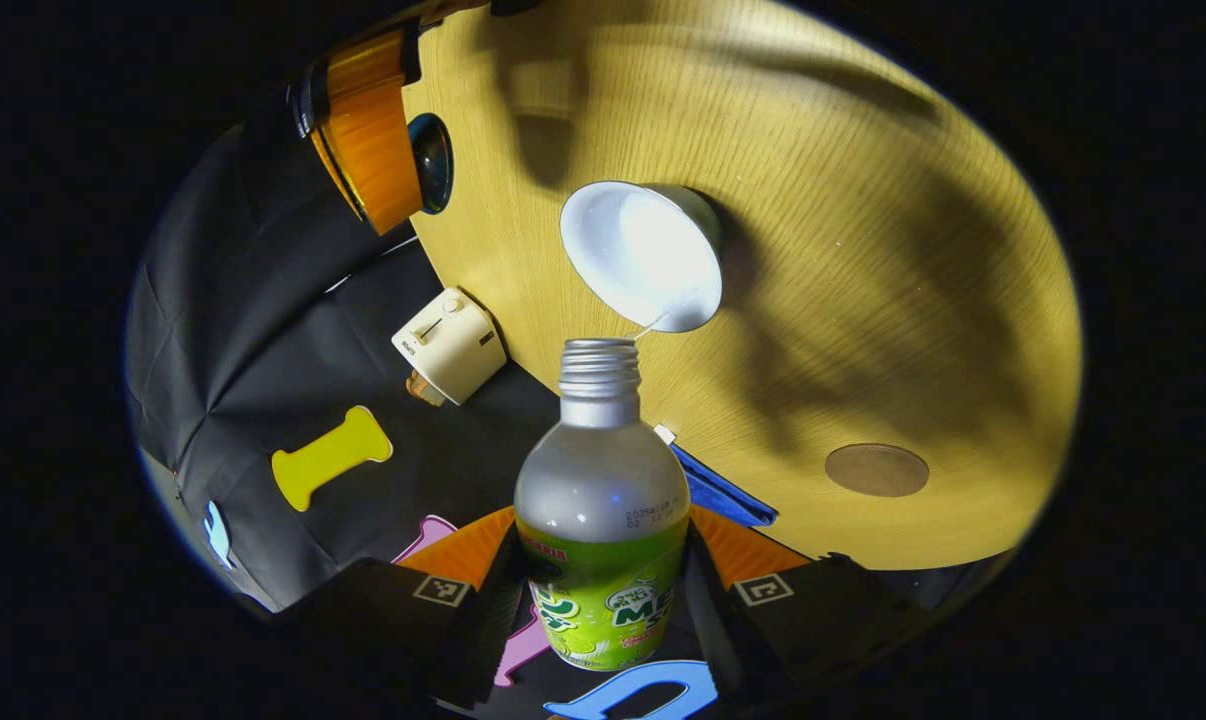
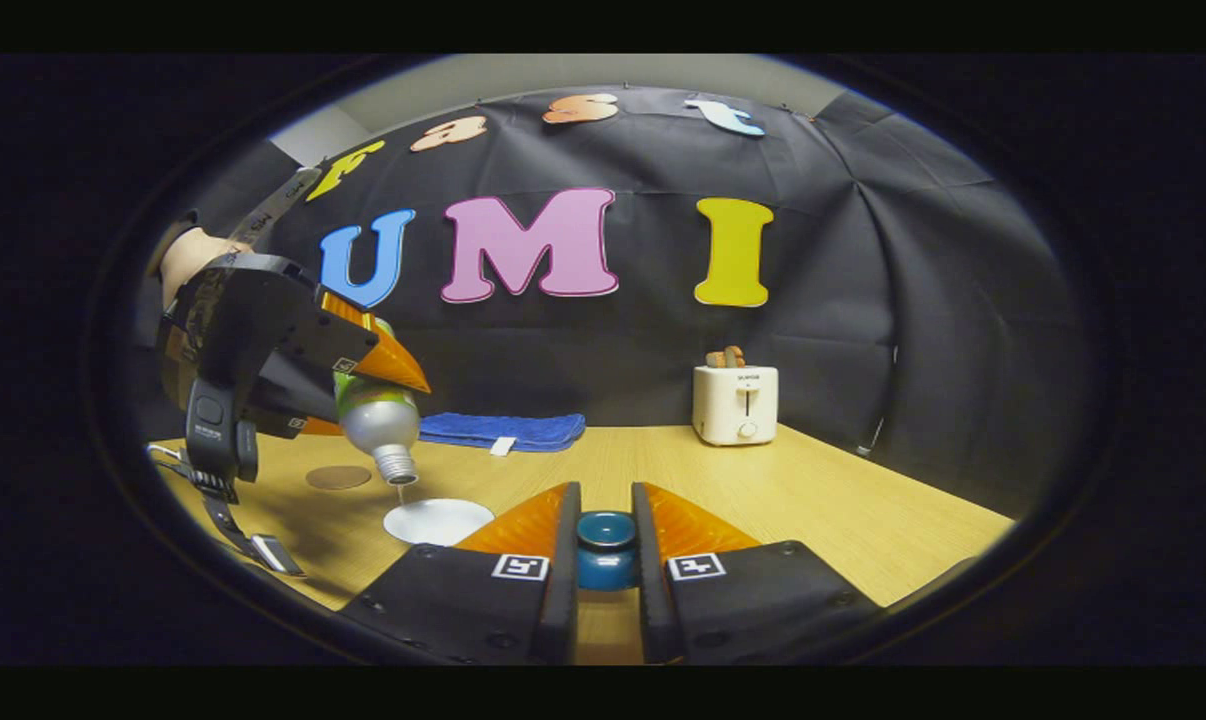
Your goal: Open the teacup lid with one hand, grasp the water bottle and pour water into the teacup with the other hand; after pouring, place the water bottle on the coaster and then close the teacup lid.
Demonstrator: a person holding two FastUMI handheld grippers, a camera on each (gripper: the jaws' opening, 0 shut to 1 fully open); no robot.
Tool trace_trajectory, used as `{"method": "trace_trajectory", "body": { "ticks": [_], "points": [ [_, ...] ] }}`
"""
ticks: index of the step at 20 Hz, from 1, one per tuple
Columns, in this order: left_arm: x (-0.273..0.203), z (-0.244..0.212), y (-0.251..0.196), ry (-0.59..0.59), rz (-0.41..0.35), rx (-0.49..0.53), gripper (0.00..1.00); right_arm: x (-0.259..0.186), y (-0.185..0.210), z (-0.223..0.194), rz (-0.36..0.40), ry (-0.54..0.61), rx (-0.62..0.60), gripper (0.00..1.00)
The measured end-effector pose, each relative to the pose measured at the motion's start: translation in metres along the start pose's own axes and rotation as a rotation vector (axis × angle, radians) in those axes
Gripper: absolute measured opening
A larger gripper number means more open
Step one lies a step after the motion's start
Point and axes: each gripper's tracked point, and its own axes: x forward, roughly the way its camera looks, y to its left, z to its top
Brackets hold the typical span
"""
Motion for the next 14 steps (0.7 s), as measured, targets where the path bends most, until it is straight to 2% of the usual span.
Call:
{"method": "trace_trajectory", "body": {
  "ticks": [4, 5, 6, 14],
  "points": [
    [0.0009, -0.0011, -0.0026, 0.003, -0.011, -0.004, 0.81, -0.0002, 0.0, -0.0001, 0.0, 0.0, 0.0, 0.29],
    [0.0018, -0.0014, -0.004, 0.005, -0.014, -0.006, 0.81, -0.0002, 0.0, -0.0001, 0.0, 0.0, 0.0, 0.25],
    [0.0023, -0.0013, -0.004, 0.005, -0.011, -0.005, 0.81, -0.0001, 0.0001, -0.0002, 0.0, 0.0, 0.0, 0.29],
    [0.0002, 0.0018, -0.0031, -0.009, 0.003, -0.029, 0.81, -0.0002, 0.0002, -0.0002, -0.001, 0.0, 0.0, 0.29]
  ]
}}
